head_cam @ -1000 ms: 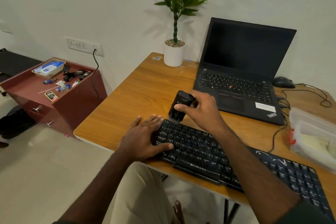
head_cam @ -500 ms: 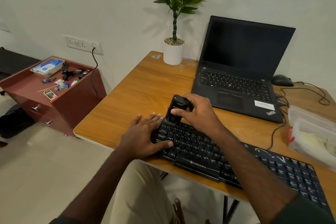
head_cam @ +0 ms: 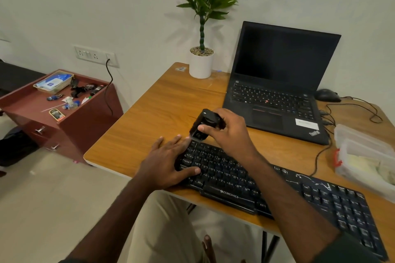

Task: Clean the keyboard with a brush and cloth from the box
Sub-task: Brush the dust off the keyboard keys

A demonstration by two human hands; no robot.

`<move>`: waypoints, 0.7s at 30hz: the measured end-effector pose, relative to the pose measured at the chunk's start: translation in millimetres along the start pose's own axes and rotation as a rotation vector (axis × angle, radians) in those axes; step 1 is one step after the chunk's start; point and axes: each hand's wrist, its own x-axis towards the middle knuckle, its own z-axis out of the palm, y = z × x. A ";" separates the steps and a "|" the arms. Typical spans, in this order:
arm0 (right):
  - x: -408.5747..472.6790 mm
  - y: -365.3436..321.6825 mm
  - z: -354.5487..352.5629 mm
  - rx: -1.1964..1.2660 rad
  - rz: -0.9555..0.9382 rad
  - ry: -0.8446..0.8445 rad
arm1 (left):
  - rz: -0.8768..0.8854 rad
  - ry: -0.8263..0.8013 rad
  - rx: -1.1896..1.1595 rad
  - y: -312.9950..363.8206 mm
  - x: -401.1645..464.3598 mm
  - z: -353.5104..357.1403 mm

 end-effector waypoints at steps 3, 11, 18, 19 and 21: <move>-8.5 7.7 -18.4 -0.067 0.051 -0.104 | 0.001 -0.004 0.012 -0.6 -0.4 0.7; -13.4 19.8 -67.4 -0.067 0.145 -0.112 | 0.020 0.022 -0.004 -4.2 -0.2 4.2; -13.8 15.9 -40.2 -0.117 0.076 -0.015 | 0.018 0.012 -0.004 -2.9 -0.6 3.2; -14.8 15.6 -42.9 -0.088 0.074 0.000 | 0.018 0.011 -0.003 -2.9 -0.6 3.2; -19.5 14.9 -45.4 -0.070 0.066 -0.036 | 0.016 0.012 -0.003 -3.7 -0.3 3.6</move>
